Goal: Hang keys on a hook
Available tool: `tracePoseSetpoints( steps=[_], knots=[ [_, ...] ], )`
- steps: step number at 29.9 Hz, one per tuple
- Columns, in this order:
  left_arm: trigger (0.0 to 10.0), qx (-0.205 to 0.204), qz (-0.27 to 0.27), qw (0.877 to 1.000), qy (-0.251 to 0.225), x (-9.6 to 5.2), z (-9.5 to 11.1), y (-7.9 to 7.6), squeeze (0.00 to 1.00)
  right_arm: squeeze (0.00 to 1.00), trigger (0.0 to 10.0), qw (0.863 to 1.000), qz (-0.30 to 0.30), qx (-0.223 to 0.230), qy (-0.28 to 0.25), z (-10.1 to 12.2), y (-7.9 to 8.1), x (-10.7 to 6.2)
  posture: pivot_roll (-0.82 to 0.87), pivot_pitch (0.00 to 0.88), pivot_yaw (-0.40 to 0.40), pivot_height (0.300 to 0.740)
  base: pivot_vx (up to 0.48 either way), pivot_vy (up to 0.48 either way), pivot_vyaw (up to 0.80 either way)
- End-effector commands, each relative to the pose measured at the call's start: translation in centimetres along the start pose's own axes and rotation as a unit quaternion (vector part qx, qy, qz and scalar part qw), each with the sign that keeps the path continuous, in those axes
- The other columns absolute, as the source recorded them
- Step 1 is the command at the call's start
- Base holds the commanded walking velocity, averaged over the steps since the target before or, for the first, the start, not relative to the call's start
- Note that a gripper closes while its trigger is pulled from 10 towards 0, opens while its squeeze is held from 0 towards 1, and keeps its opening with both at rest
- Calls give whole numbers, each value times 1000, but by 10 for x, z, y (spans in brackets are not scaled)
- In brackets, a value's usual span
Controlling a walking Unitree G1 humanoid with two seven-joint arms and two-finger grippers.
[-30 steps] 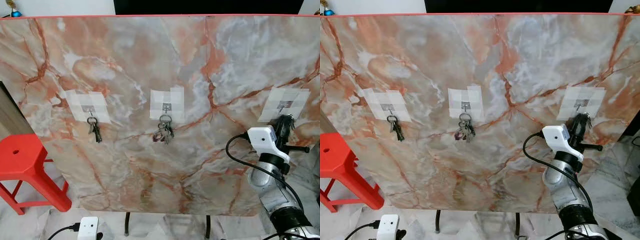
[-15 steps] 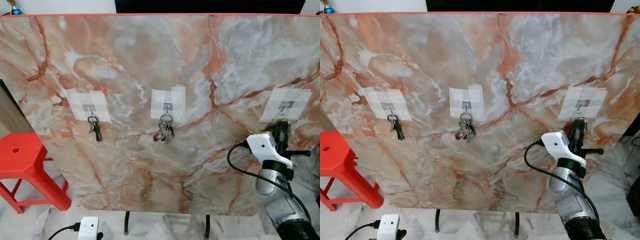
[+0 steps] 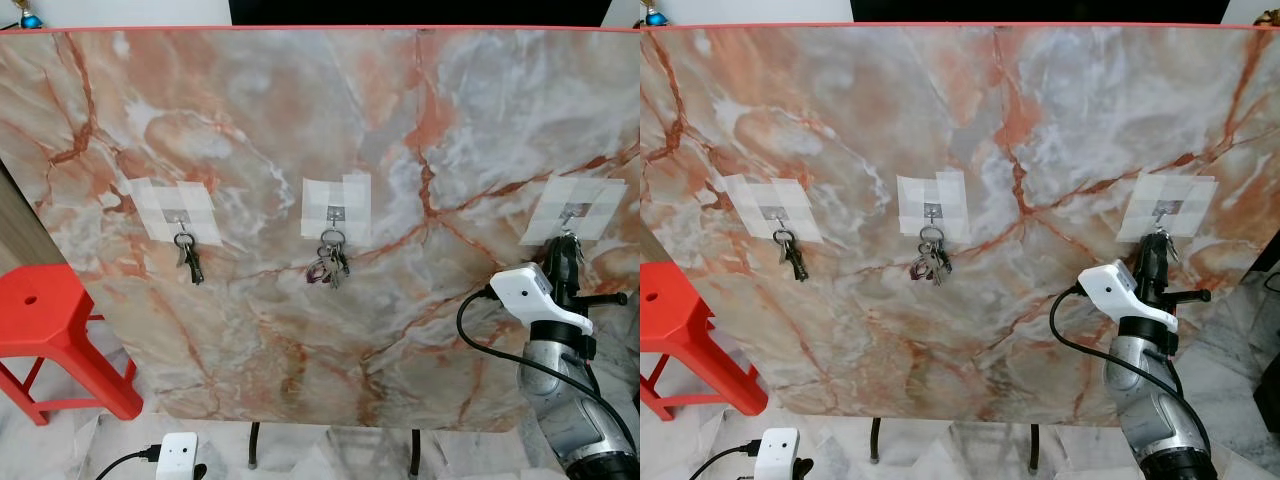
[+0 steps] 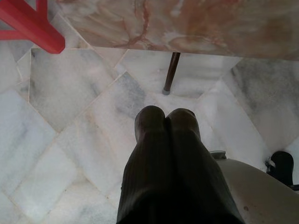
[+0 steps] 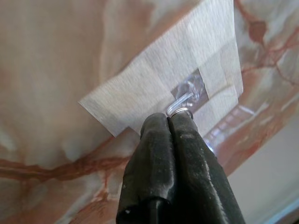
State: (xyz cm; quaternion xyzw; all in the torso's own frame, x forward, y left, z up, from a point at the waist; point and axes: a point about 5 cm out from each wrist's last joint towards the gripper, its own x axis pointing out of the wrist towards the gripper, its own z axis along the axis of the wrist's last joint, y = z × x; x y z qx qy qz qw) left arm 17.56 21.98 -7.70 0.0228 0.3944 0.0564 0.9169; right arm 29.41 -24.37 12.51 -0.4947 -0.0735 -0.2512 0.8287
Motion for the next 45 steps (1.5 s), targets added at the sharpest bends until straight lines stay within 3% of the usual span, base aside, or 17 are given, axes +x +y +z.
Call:
tracePoseSetpoints(
  steps=[1, 35, 37, 45],
  knots=[
    [10000, 3, -1, 1000, 10, -1, -4, 0, 0, 0, 10000, 1000, 5, -4, -4, 2, -2, 0, 131, 0, 0, 740, 0, 0, 0],
    [10000, 6, 5, 1000, 16, -2, -7, 8, 0, 0, 10000, 999, -20, 11, 29, 7, -10, 7, 134, 0, 12, 740, 0, 0, 0],
    [10000, 6, 5, 1000, 18, -3, -7, 8, 0, 0, 10000, 998, -26, 35, 53, 4, -11, 7, 134, 0, 12, 740, 0, 0, 0],
    [10000, 6, 5, 1000, 20, -2, -7, 8, 0, 0, 10000, 997, -23, 40, 54, 5, -13, 8, 134, 0, 11, 740, 0, 0, 0]
  ],
)
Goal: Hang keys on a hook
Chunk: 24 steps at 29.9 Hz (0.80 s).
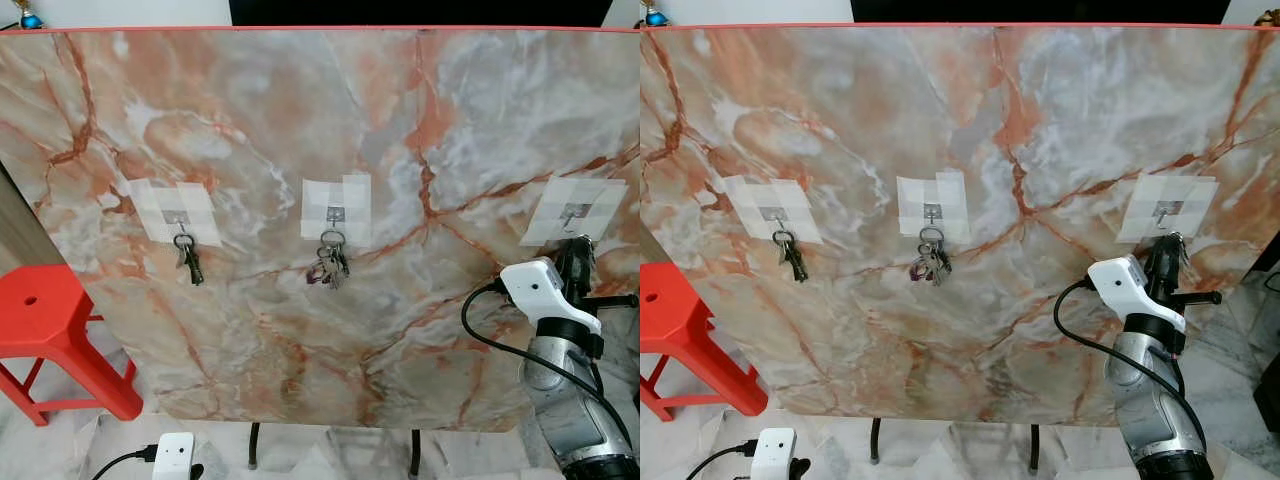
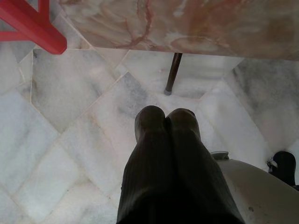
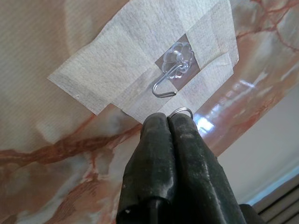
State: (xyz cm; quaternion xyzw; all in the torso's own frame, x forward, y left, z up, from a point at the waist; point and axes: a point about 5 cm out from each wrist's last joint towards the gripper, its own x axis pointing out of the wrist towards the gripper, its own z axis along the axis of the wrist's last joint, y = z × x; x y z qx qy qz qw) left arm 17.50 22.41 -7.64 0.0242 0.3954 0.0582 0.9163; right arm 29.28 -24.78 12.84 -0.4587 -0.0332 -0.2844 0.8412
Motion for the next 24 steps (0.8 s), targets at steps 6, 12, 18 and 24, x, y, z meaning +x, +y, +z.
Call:
tracePoseSetpoints(
  steps=[6, 12, 18, 24],
  knots=[
    [10000, 4, 4, 1000, 19, -2, -7, 4, 0, 0, 10000, 1000, 2, 25, -14, 13, -5, 8, 134, 0, 10, 740, 0, 0, 0],
    [10000, 4, 3, 1000, 18, -1, -6, 3, 0, 0, 10000, 1000, 13, 16, -20, 15, -4, 9, 134, 0, 9, 740, 0, 0, 0],
    [10000, 3, 3, 1000, 11, -1, -3, 3, 0, 0, 10000, 1000, 15, 16, -15, 14, -4, 10, 134, 0, 9, 740, 0, 0, 0],
    [10000, 4, 2, 1000, 9, 0, -2, 3, 0, 0, 10000, 1000, 17, 15, -14, 14, -4, 11, 133, 0, 9, 740, 0, 0, 0]
  ],
)
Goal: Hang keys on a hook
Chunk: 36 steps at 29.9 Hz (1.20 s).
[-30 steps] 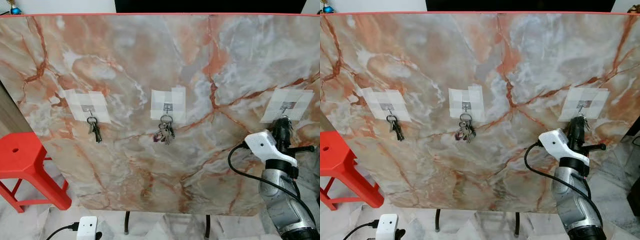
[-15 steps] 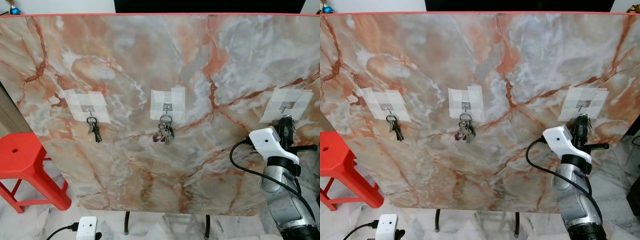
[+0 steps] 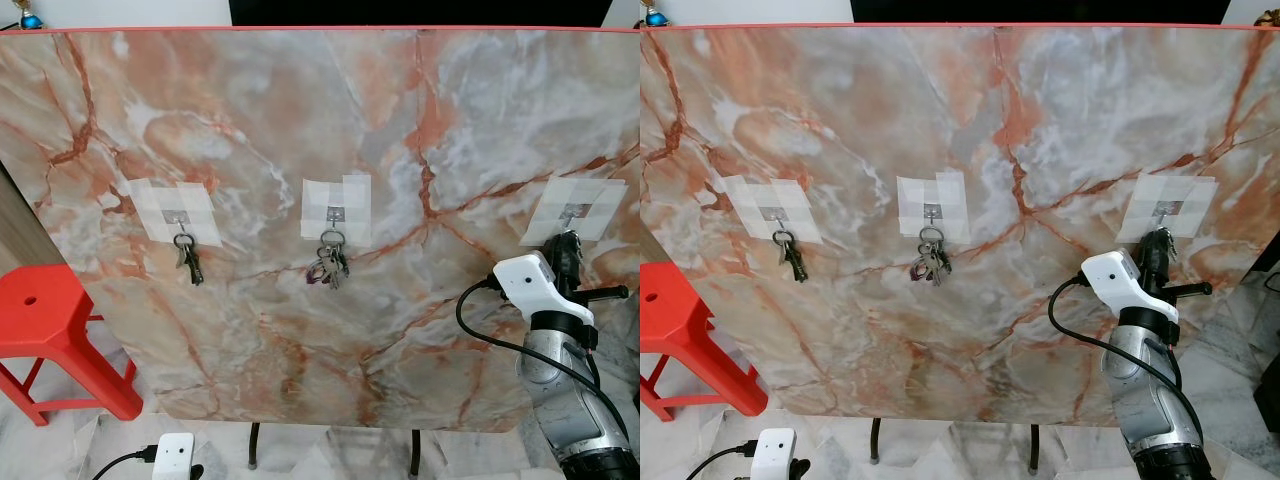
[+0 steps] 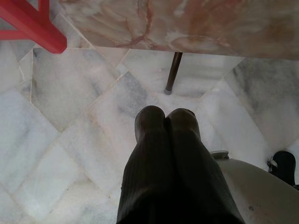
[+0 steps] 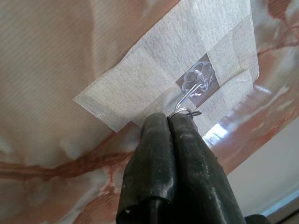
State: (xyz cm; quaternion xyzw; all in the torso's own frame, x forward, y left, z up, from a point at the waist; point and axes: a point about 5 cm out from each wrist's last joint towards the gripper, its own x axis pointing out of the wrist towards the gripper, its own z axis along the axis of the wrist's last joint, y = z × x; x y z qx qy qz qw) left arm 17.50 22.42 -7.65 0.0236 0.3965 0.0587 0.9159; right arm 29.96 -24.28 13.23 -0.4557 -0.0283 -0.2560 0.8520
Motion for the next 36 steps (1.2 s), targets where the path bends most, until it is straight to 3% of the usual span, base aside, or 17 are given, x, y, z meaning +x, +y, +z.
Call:
tracePoseSetpoints(
  steps=[1, 28, 29, 32, 36],
  knots=[
    [10000, 5, 2, 1000, 8, 0, -2, 3, 0, 0, 10000, 1000, -12, 8, -7, 7, -7, 6, 133, 0, 9, 740, 0, 0, 0],
    [10000, 5, 2, 1000, 8, 0, -2, 3, 0, 0, 10000, 1000, -11, 8, -7, 7, -7, 6, 133, 0, 9, 740, 0, 0, 0],
    [10000, 5, 3, 1000, 10, -1, -3, 3, 0, 1000, 10000, 1000, 3, 18, 0, 5, -1, 2, 138, 0, 7, 740, 0, 0, 0],
    [10000, 6, 5, 1000, 14, -1, -5, 4, 0, 1000, 10000, 999, 25, 32, 12, 1, 9, -6, 138, 0, 7, 740, 0, 0, 0],
    [10000, 6, 5, 1000, 14, -1, -4, 3, 0, 1000, 10000, 999, 27, 33, 13, 1, 10, -6, 138, 0, 7, 740, 0, 0, 0]
  ],
)
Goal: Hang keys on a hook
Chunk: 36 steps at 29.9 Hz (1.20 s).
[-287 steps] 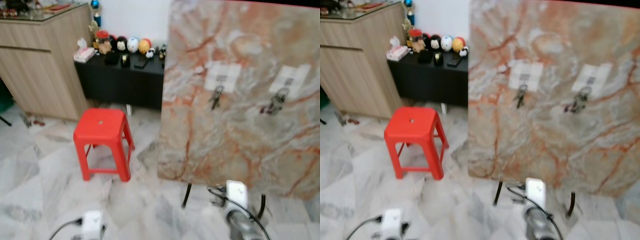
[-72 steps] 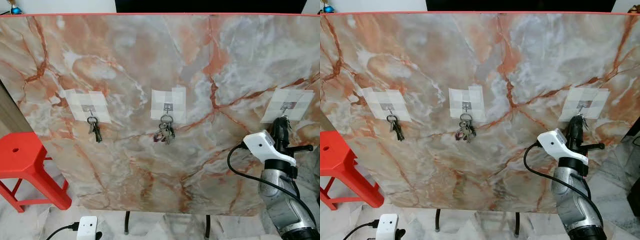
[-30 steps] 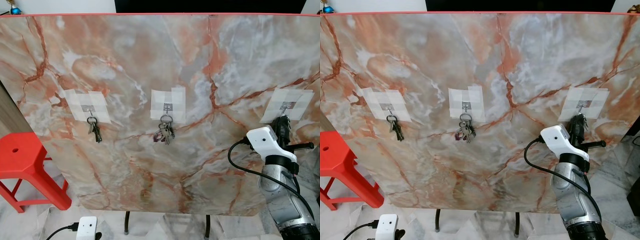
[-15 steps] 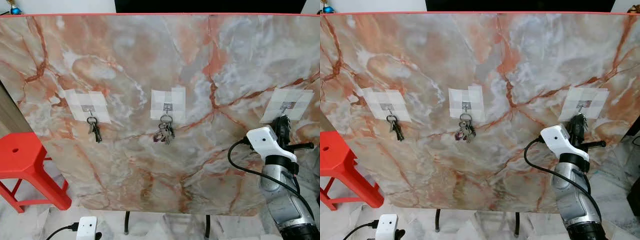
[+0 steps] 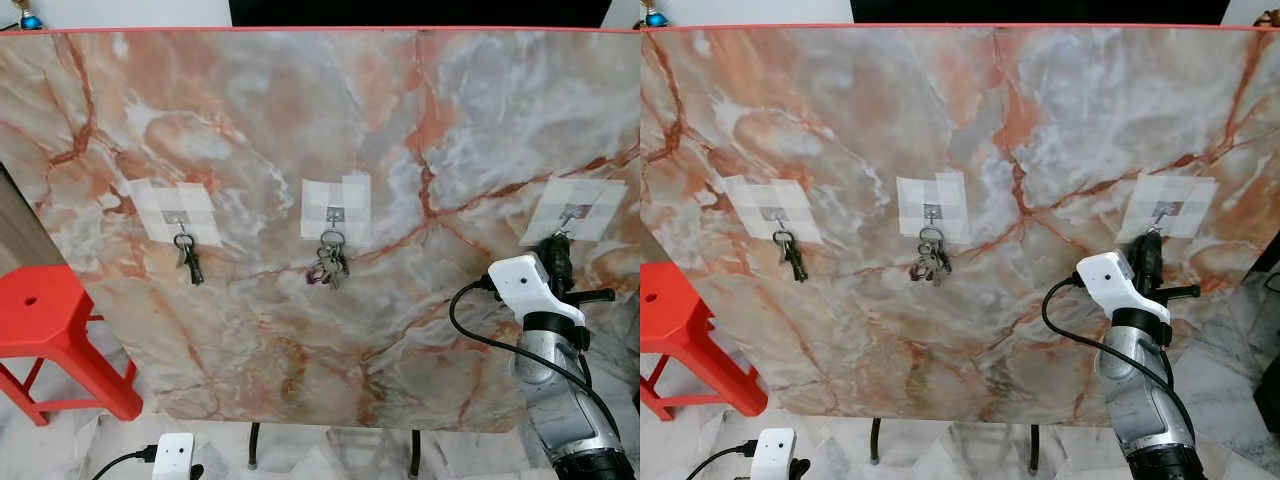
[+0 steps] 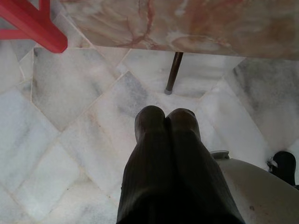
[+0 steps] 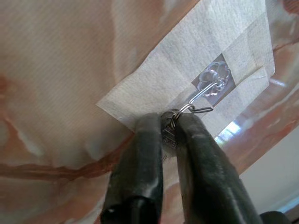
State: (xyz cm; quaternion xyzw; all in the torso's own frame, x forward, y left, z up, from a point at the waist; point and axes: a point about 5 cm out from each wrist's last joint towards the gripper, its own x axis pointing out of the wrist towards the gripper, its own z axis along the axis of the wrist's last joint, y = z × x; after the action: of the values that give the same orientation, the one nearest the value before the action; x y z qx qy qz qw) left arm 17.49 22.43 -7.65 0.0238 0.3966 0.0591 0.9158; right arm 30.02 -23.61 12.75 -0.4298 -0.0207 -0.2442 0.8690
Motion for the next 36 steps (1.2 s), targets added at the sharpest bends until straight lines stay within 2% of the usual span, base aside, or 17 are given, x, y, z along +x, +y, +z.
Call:
tracePoseSetpoints(
  steps=[1, 12, 13, 16, 17, 18, 21, 23, 26, 28, 29, 30, 31, 32, 33, 34, 36],
  knots=[
    [10000, 6, 4, 1000, 13, -1, -4, 3, 0, 1000, 10000, 1000, 11, 5, 6, -2, 3, -2, 139, 0, 7, 740, 0, 0, 0],
    [10000, 6, 4, 1000, 12, 0, -3, 1, 0, 988, 10000, 1000, 17, 11, 5, -2, 5, -4, 139, 0, 7, 740, 0, 0, 0],
    [10000, 6, 4, 1000, 12, 0, -3, 1, 0, 0, 10000, 1000, 20, 14, 6, -2, 6, -6, 140, 0, 7, 740, 0, 0, 0],
    [10000, 6, 5, 1000, 12, -1, -3, 2, 0, 0, 10000, 999, 29, 30, -5, 0, 7, -12, 141, 0, 5, 740, 0, 0, 0],
    [10000, 6, 5, 1000, 11, -1, -4, 3, 0, 0, 10000, 997, 44, 57, -11, 2, 10, -20, 140, 0, 4, 740, 0, 0, 0],
    [10000, 6, 5, 1000, 11, -1, -4, 3, 0, 0, 10000, 997, 44, 57, -11, 2, 10, -20, 140, 0, 4, 740, 0, 0, 0],
    [10000, 6, 6, 1000, 11, -1, -4, 3, 0, 0, 10000, 995, 67, 77, -20, 4, 16, -36, 140, 0, 4, 740, 0, 0, 0],
    [10000, 6, 6, 1000, 11, -1, -4, 4, 0, 0, 10000, 991, 95, 92, -9, -1, 22, -53, 144, 0, 0, 740, 0, 0, 0],
    [10000, 6, 6, 1000, 11, -1, -4, 4, 0, 0, 10000, 987, 112, 113, 8, -6, 27, -61, 142, 0, -2, 740, 0, 0, 0],
    [10000, 7, 6, 1000, 11, -1, -4, 4, 0, 0, 10000, 969, 165, 169, 79, -22, 45, -79, 140, 0, -1, 740, 0, 0, 0],
    [10000, 7, 6, 1000, 11, -1, -4, 4, 0, 0, 10000, 953, 193, 194, 130, -35, 56, -88, 136, 0, 1, 740, 0, 0, 0],
    [10000, 7, 6, 1000, 11, -1, -4, 4, 0, 0, 10000, 953, 193, 194, 130, -35, 56, -88, 136, 0, 1, 740, 0, 0, 0],
    [10000, 7, 6, 1000, 11, -1, -4, 4, 0, 0, 10000, 941, 210, 209, 163, -43, 64, -95, 136, 0, 1, 740, 0, 0, 0],
    [10000, 7, 7, 1000, 11, -1, -3, 4, 0, 0, 10000, 918, 226, 232, 231, -61, 76, -102, 144, 0, 2, 740, 0, 0, 0],
    [10000, 7, 7, 1000, 11, -1, -3, 4, 0, 0, 10000, 918, 226, 232, 231, -61, 76, -102, 144, 0, 2, 740, 0, 0, 0],
    [10000, 6, 10, 1000, 10, 0, -2, 3, 0, 0, 10000, 867, 264, 267, 328, -86, 97, -118, 144, 0, -2, 740, 0, 0, 0],
    [10000, 6, 10, 1000, 10, 0, -2, 3, 0, 0, 10000, 867, 264, 267, 328, -86, 97, -118, 144, 0, -2, 740, 0, 0, 0]
  ],
)
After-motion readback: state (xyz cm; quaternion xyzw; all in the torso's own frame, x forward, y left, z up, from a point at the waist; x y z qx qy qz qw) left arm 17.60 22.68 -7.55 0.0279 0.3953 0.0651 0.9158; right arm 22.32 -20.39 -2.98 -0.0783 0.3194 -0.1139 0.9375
